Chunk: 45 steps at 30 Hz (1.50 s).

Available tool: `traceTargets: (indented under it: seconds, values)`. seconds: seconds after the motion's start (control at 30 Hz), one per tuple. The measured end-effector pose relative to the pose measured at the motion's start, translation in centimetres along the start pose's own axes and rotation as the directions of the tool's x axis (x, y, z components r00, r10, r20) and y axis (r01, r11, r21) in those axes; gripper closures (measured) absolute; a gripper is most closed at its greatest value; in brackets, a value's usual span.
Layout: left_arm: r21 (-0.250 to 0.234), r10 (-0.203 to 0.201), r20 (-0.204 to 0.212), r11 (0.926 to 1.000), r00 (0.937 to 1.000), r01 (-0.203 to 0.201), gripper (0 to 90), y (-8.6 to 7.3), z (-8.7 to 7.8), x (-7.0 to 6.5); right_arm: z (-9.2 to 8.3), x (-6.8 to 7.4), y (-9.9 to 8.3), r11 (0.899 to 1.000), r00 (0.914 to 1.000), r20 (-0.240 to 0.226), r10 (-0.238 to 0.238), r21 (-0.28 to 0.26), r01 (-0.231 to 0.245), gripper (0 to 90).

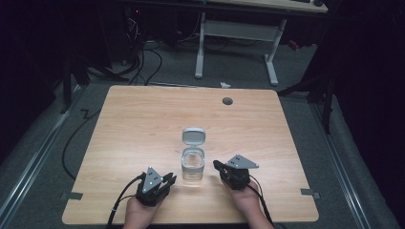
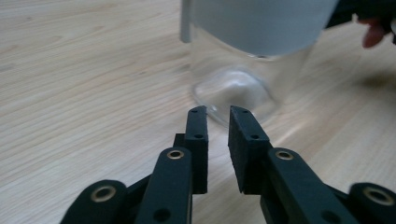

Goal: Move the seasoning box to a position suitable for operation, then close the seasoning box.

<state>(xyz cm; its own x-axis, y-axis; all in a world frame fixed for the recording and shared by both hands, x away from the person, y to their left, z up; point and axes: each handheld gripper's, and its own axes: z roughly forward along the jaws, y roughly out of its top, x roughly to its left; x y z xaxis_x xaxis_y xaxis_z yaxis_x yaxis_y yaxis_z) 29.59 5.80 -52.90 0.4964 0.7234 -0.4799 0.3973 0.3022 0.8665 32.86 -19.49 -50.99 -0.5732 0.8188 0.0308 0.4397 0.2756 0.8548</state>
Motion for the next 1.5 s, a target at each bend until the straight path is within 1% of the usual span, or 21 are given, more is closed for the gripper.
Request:
traceTargets:
  seconds: [0.03, 0.13, 0.2, 0.33, 0.37, 0.43, 0.47, 0.5, 0.6, 0.63, 0.67, 0.7, 0.83, 0.9, 0.97, 1.07, 1.13, 1.23, 1.27, 1.33, 1.5]
  values:
    - [0.004, -0.010, 0.006, 0.9999, 0.9999, 0.010, 79.7, -0.2, 0.0, -0.2, -0.1, -0.2, 0.1, 1.000, 1.0000, 0.007, 0.005, -0.004, -0.005, 88.2]
    - [0.026, -0.006, 0.022, 0.9996, 0.9997, 0.005, 82.3, -0.6, 0.0, -0.6, -0.2, -0.6, 0.4, 1.000, 0.9996, 0.023, 0.016, -0.009, -0.016, 89.9]
    - [0.029, -0.004, 0.033, 0.9996, 0.9994, 0.003, 83.8, -0.7, 0.2, -0.9, -0.1, -0.8, 0.7, 1.000, 0.9995, 0.024, 0.020, -0.010, -0.020, 90.0]
    - [0.033, -0.012, 0.057, 0.9994, 0.9983, 0.011, 85.8, -0.7, 0.7, -1.6, 0.5, -1.4, 1.5, 1.000, 0.9992, 0.035, 0.018, -0.006, -0.018, 89.8]
    - [0.037, -0.007, 0.063, 0.9993, 0.9980, 0.005, 86.6, -0.8, 0.9, -1.9, 0.7, -1.5, 1.8, 1.000, 0.9992, 0.036, 0.019, -0.005, -0.019, 89.7]
    - [0.044, -0.009, 0.074, 0.9990, 0.9972, 0.005, 87.3, -1.1, 1.3, -2.4, 1.1, -2.0, 2.4, 1.000, 0.9992, 0.036, 0.019, -0.005, -0.019, 89.5]
    - [0.044, -0.009, 0.074, 0.9990, 0.9972, 0.005, 87.4, -1.1, 1.3, -2.4, 1.3, -2.1, 2.8, 1.000, 0.9991, 0.036, 0.023, -0.007, -0.022, 89.6]
    - [0.050, -0.009, 0.079, 0.9987, 0.9968, 0.005, 87.4, -1.3, 1.8, -2.8, 1.5, -2.4, 3.2, 1.000, 0.9991, 0.037, 0.020, -0.007, -0.020, 89.5]
    - [0.048, -0.010, 0.079, 0.9988, 0.9968, 0.007, 87.4, -1.3, 2.5, -2.8, 2.1, -2.8, 4.6, 1.000, 0.9994, 0.033, 0.013, -0.019, -0.013, 89.5]
    - [0.049, -0.018, 0.084, 0.9987, 0.9963, 0.014, 87.6, -1.3, 2.6, -2.8, 2.3, -2.8, 5.1, 1.000, 0.9994, 0.031, 0.012, -0.025, -0.011, 89.5]
    - [0.045, -0.017, 0.081, 0.9989, 0.9966, 0.013, 87.4, -1.4, 2.8, -2.8, 2.4, -2.9, 5.6, 0.999, 0.9995, 0.031, 0.002, -0.035, -0.001, 89.3]
    - [0.046, -0.018, 0.078, 0.9988, 0.9968, 0.014, 87.2, -1.4, 2.9, -2.7, 2.6, -2.9, 6.1, 0.999, 0.9996, 0.028, 0.005, -0.044, -0.003, 89.2]
    - [0.040, -0.031, 0.074, 0.9988, 0.9968, 0.028, 87.1, -1.4, 3.0, -2.6, 3.2, -2.7, 7.2, 0.998, 0.9999, 0.017, 0.001, -0.056, 0.000, 89.1]
    - [0.031, -0.030, 0.072, 0.9991, 0.9970, 0.028, 87.1, -1.4, 2.9, -2.6, 3.6, -2.6, 7.8, 0.998, 0.9999, 0.012, -0.007, -0.066, 0.008, 89.1]
    - [0.033, -0.022, 0.072, 0.9993, 0.9972, 0.020, 86.9, -1.4, 3.0, -2.6, 3.9, -2.4, 8.2, 0.997, 0.9998, 0.013, -0.012, -0.073, 0.013, 89.1]
    - [0.033, -0.029, 0.071, 0.9991, 0.9971, 0.026, 86.9, -1.4, 2.9, -2.6, 4.2, -2.4, 8.7, 0.996, 0.9999, 0.002, -0.012, -0.092, 0.013, 89.1]
    - [0.029, -0.027, 0.070, 0.9992, 0.9971, 0.025, 86.9, -1.4, 2.8, -2.6, 4.0, -2.3, 8.9, 0.995, 1.0000, -0.007, -0.003, -0.103, 0.002, 89.0]
    - [0.030, -0.026, 0.073, 0.9993, 0.9970, 0.024, 86.9, -1.4, 2.9, -2.6, 3.7, -1.9, 9.2, 0.993, 0.9995, -0.025, -0.020, -0.115, 0.017, 87.9]
    - [0.032, -0.024, 0.074, 0.9993, 0.9969, 0.022, 86.9, -1.4, 2.9, -2.6, 3.5, -1.7, 9.3, 0.993, 0.9994, -0.023, -0.028, -0.118, 0.025, 87.9]
    - [0.031, -0.022, 0.076, 0.9993, 0.9969, 0.020, 86.9, -1.5, 2.9, -2.7, 3.2, -1.4, 9.3, 0.992, 0.9989, -0.034, -0.033, -0.124, 0.028, 87.9]
    - [0.031, -0.028, 0.077, 0.9992, 0.9966, 0.025, 86.9, -1.4, 2.9, -2.7, 2.3, 0.1, 8.8, 0.991, 0.9967, -0.052, -0.062, -0.122, 0.056, 87.8]
